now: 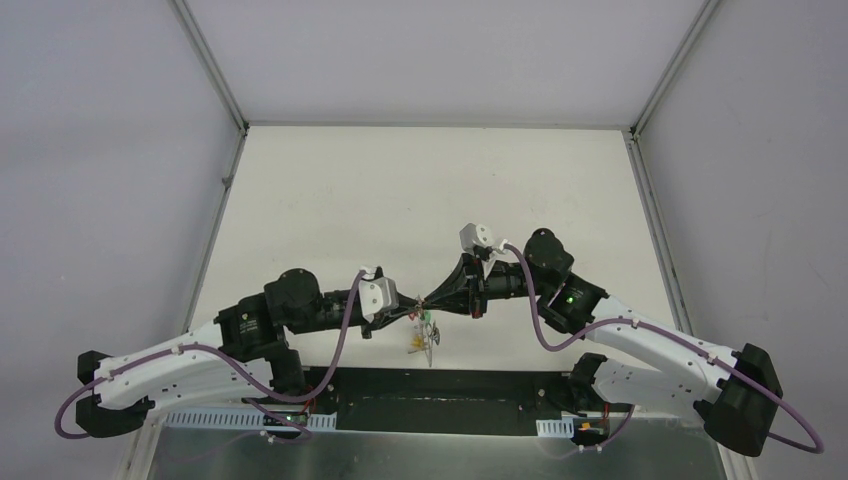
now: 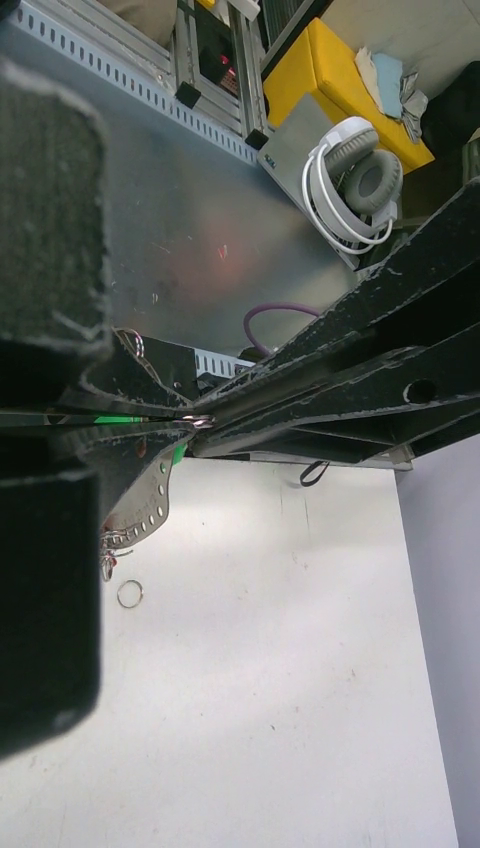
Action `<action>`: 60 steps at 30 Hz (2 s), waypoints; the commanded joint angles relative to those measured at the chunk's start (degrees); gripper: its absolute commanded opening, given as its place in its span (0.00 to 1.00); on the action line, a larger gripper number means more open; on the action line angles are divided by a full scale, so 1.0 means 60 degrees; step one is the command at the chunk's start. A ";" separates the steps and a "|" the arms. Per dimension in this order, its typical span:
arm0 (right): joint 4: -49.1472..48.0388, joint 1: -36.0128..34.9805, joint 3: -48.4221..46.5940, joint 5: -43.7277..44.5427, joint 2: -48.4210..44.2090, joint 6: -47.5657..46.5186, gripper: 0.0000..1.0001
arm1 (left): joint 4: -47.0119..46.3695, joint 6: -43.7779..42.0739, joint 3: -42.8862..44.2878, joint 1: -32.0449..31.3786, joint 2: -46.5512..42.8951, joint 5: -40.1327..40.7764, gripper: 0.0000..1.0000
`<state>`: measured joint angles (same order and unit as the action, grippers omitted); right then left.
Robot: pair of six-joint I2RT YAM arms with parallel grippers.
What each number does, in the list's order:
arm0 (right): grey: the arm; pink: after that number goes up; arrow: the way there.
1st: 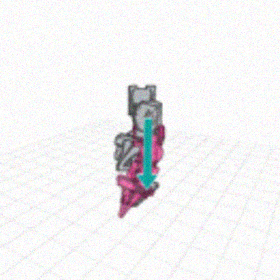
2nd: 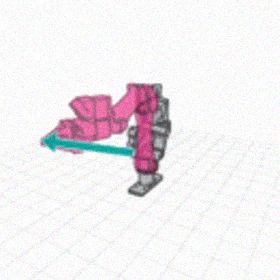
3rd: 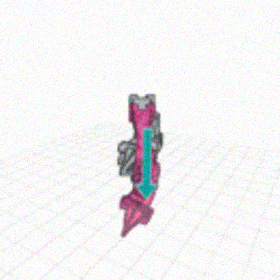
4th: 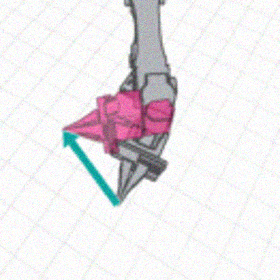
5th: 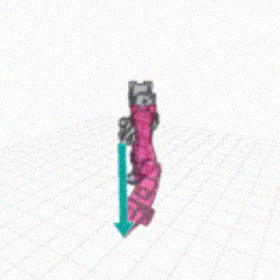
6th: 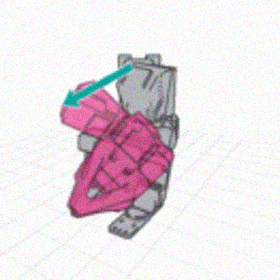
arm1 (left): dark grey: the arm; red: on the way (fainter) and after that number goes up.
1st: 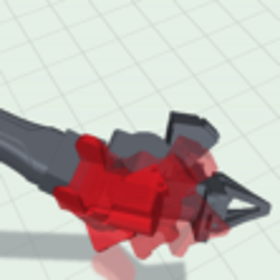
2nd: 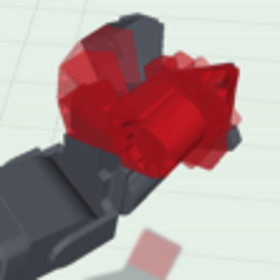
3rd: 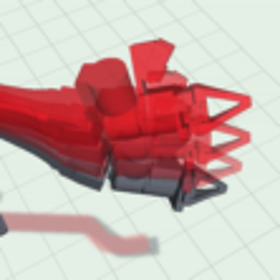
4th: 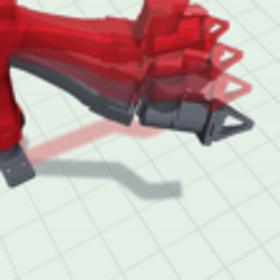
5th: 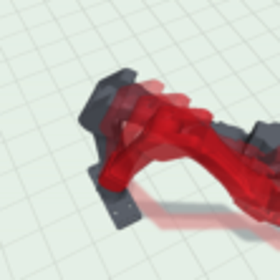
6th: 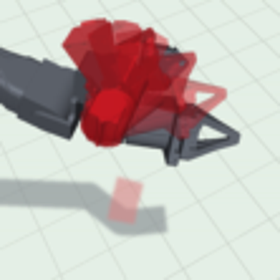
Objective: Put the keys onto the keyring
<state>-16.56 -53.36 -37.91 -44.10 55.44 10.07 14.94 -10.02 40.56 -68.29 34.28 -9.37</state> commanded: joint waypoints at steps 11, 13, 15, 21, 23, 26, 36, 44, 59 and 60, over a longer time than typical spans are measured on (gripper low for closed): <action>-0.1082 -0.0049 -0.0141 0.0318 -0.0407 0.0153 0.00 | -0.0212 0.0228 0.0061 -0.0060 0.0465 -0.0844 0.00; -0.1104 -0.0044 -0.0141 0.0345 -0.0418 0.0165 0.00 | -0.0192 0.0256 0.0032 -0.0060 0.0556 -0.0863 0.00; -0.1138 -0.0042 -0.0128 0.0374 -0.0428 0.0195 0.00 | -0.0175 0.0251 -0.0024 -0.0064 0.0618 -0.0838 0.00; -0.1197 -0.0043 -0.0108 0.0428 -0.0465 0.0235 0.00 | -0.0164 0.0221 -0.0109 -0.0064 0.0541 -0.0675 0.05; -0.1235 -0.0042 -0.0101 0.0434 -0.0466 0.0254 0.00 | -0.0186 0.0220 -0.0123 -0.0064 0.0515 -0.0678 0.07; -0.1244 -0.0042 -0.0086 0.0435 -0.0432 0.0266 0.00 | -0.0216 0.0221 -0.0124 -0.0060 0.0516 -0.0748 0.02; -0.1240 -0.0042 0.0009 0.0450 -0.0451 0.0314 0.00 | -0.1287 0.0736 -0.0493 -0.0063 0.0041 -0.0511 0.25; -0.1246 -0.0044 0.0012 0.0386 -0.0436 0.0343 0.00 | -0.1706 0.0984 -0.0578 -0.0059 -0.0012 -0.0190 0.24; -0.1248 -0.0044 0.0015 0.0351 -0.0451 0.0359 0.00 | -0.2036 0.1121 -0.0688 -0.0059 -0.0211 0.0550 0.28; -0.1248 -0.0042 0.0012 0.0359 -0.0451 0.0357 0.00 | -0.2036 0.1124 -0.0696 -0.0062 -0.0230 0.0548 0.28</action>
<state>-19.42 -53.45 -37.58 -42.19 54.04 11.66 6.92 -4.27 36.60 -68.29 34.15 -7.44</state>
